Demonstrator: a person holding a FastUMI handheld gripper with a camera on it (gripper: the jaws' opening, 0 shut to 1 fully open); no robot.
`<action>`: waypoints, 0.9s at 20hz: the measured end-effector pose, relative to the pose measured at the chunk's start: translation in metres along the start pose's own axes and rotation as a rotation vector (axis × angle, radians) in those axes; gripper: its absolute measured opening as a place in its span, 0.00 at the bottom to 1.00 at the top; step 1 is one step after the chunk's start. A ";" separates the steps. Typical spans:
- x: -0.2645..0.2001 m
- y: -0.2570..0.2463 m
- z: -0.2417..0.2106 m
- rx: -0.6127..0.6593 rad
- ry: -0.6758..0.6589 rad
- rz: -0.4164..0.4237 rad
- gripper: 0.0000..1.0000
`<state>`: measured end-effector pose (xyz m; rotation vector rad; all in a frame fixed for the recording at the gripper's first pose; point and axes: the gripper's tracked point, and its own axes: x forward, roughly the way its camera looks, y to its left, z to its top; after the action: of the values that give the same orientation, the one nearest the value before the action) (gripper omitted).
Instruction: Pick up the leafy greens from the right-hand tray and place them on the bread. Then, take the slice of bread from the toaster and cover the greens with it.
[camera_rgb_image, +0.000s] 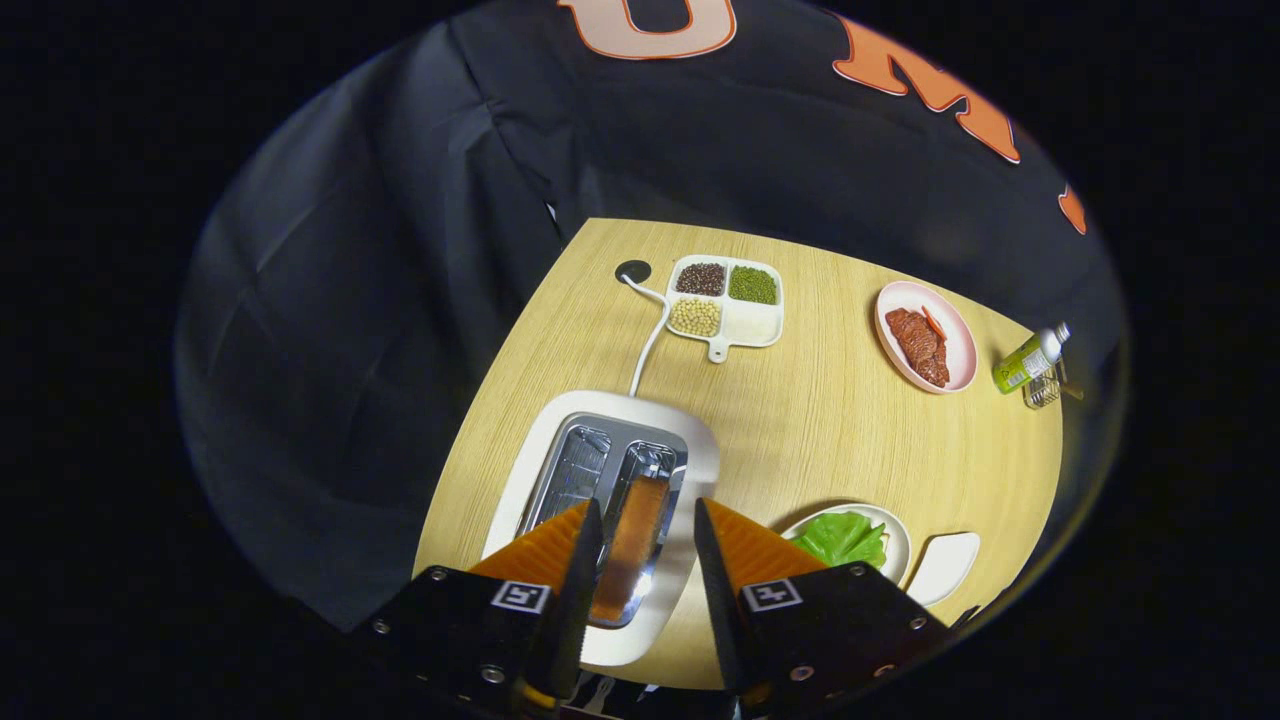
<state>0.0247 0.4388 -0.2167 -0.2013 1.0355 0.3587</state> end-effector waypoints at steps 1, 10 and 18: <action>0.001 0.001 -0.001 0.006 0.004 0.002 0.51; -0.006 0.013 0.002 0.064 -0.002 0.038 0.10; -0.042 0.007 0.025 0.082 -0.085 0.067 0.09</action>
<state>0.0230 0.4455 -0.1675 -0.0772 0.9722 0.3815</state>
